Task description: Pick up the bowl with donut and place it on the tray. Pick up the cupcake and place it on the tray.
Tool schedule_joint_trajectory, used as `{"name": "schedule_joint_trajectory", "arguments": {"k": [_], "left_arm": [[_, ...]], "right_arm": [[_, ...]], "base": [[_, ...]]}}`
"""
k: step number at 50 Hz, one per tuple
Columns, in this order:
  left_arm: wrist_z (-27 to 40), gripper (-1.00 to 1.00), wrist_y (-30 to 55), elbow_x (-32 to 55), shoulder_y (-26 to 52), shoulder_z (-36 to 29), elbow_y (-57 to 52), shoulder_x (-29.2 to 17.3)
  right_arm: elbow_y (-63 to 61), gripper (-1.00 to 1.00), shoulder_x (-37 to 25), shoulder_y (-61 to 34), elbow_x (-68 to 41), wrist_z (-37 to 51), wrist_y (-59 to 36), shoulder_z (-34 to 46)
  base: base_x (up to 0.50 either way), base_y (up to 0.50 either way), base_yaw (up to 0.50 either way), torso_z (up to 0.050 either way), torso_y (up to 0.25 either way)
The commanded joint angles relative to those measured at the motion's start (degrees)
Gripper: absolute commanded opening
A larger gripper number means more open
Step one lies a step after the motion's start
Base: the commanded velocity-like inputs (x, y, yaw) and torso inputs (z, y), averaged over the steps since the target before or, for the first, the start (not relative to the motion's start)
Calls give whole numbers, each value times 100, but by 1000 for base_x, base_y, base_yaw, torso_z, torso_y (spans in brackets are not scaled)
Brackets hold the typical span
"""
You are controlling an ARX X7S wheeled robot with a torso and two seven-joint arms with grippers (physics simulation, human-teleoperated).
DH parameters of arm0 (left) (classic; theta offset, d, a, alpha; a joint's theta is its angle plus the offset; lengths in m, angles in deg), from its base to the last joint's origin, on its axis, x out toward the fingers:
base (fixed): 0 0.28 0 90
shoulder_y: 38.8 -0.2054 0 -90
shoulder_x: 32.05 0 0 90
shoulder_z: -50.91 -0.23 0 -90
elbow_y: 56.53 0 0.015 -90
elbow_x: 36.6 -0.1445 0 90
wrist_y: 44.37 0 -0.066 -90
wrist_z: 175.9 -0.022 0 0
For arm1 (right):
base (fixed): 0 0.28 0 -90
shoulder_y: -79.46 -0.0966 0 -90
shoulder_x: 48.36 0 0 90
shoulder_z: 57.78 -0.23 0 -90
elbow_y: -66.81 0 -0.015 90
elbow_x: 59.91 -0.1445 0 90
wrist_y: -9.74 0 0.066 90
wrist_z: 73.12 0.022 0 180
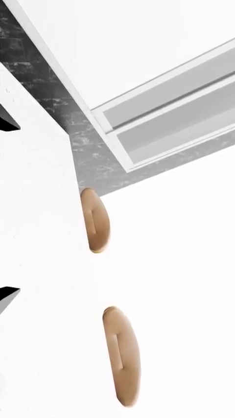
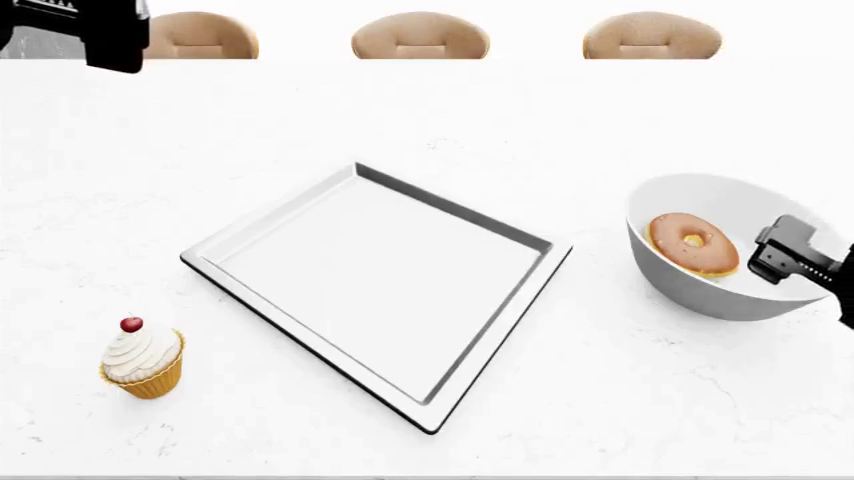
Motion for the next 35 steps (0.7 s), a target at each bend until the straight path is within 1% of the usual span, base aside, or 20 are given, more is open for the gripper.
{"name": "schedule_joint_trajectory", "arguments": {"k": [1, 13, 14, 27, 35], "left_arm": [[40, 100, -27, 36, 7, -10, 0, -24], [67, 100, -58, 61, -6, -25, -11, -60], [72, 100, -59, 68, -6, -24, -12, -65], [130, 100, -77, 145, -2, -17, -51, -118], [141, 100, -104, 172, -16, -12, -82, -163]], "right_arm": [[199, 100, 179, 107, 99, -191, 10, 48], [630, 100, 558, 318, 270, -663, -61, 161], [647, -100, 566, 337, 268, -674, -66, 170], [626, -100, 539, 423, 230, -638, -61, 176], [392, -100, 321, 526, -43, -412, 168, 62]], "base": [[0, 0, 0, 0, 0], [0, 0, 0, 0, 0], [0, 0, 0, 0, 0], [0, 0, 0, 0, 0], [0, 0, 1, 0, 0]]}}
